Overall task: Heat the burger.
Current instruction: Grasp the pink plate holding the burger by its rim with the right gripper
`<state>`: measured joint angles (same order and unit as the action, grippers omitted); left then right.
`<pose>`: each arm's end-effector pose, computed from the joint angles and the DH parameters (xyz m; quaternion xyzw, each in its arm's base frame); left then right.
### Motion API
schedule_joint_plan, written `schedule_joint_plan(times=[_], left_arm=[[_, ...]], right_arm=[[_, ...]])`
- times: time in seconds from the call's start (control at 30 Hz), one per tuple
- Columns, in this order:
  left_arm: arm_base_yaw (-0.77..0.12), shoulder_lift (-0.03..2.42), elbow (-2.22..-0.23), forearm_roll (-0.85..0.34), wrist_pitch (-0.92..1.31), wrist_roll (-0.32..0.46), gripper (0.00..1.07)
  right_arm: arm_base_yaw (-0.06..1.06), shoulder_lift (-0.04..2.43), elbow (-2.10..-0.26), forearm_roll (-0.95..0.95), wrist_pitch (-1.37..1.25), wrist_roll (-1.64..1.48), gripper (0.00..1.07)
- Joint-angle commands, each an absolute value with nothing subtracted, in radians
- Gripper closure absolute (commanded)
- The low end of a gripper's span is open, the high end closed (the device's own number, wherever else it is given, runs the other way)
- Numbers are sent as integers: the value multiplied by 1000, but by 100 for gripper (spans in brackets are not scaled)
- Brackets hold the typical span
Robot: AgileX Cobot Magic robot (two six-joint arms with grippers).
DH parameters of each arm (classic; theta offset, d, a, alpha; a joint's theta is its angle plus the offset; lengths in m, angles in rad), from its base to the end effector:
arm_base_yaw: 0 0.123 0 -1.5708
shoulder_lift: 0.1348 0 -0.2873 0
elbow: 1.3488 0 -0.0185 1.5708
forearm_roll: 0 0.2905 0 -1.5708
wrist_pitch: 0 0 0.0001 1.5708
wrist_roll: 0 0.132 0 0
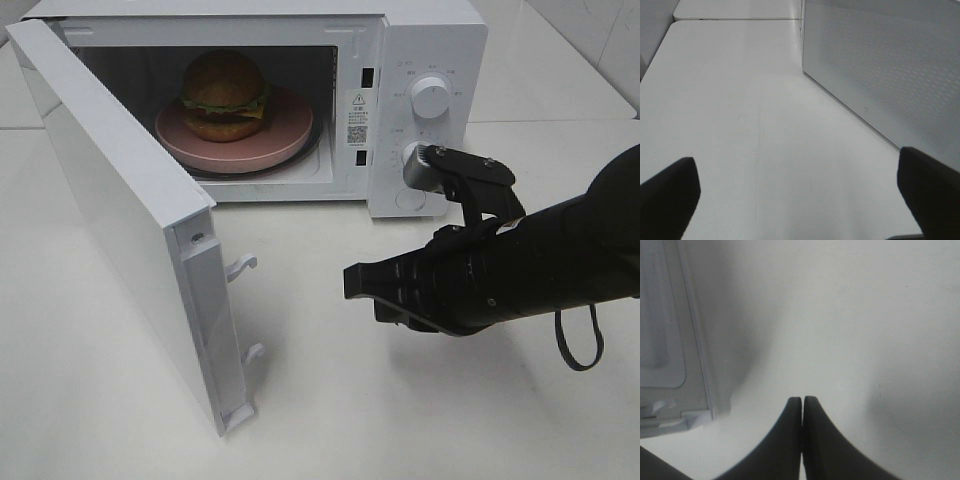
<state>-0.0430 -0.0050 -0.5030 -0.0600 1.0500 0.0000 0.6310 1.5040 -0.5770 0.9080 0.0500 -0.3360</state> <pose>0.0634 -0.0096 0.2805 0.0193 0.8477 -0.0413 0.5285 0.2490 0.1884 0.1048 -0.0347 0.9385 0.2092 0.2723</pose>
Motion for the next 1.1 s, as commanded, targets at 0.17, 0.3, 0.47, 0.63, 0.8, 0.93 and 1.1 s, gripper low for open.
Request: schedule_joint_plan(times=[0.17, 0.3, 0.47, 0.63, 0.8, 0.93, 1.1], left_arm=[[-40, -24, -499, -62, 1036, 0, 7], [-40, -24, -499, -62, 1036, 0, 7], [-40, -24, -499, -62, 1036, 0, 7], [-40, -24, -499, -62, 1036, 0, 7], [-40, -24, -499, -62, 1036, 0, 7], [-40, -24, -499, -62, 1036, 0, 7], [-40, -24, -499, -62, 1036, 0, 7]], right_arm=[[632, 1491, -585, 721, 155, -442, 107], [632, 1491, -594, 550, 241, -438, 107], [632, 1491, -653, 307, 376, -438, 107], [632, 1491, -706, 110, 476, -442, 107], [632, 1491, -767, 0, 567, -535, 107], [632, 1491, -831, 0, 651, -758, 106], [632, 1491, -891, -10, 700, -972, 105]])
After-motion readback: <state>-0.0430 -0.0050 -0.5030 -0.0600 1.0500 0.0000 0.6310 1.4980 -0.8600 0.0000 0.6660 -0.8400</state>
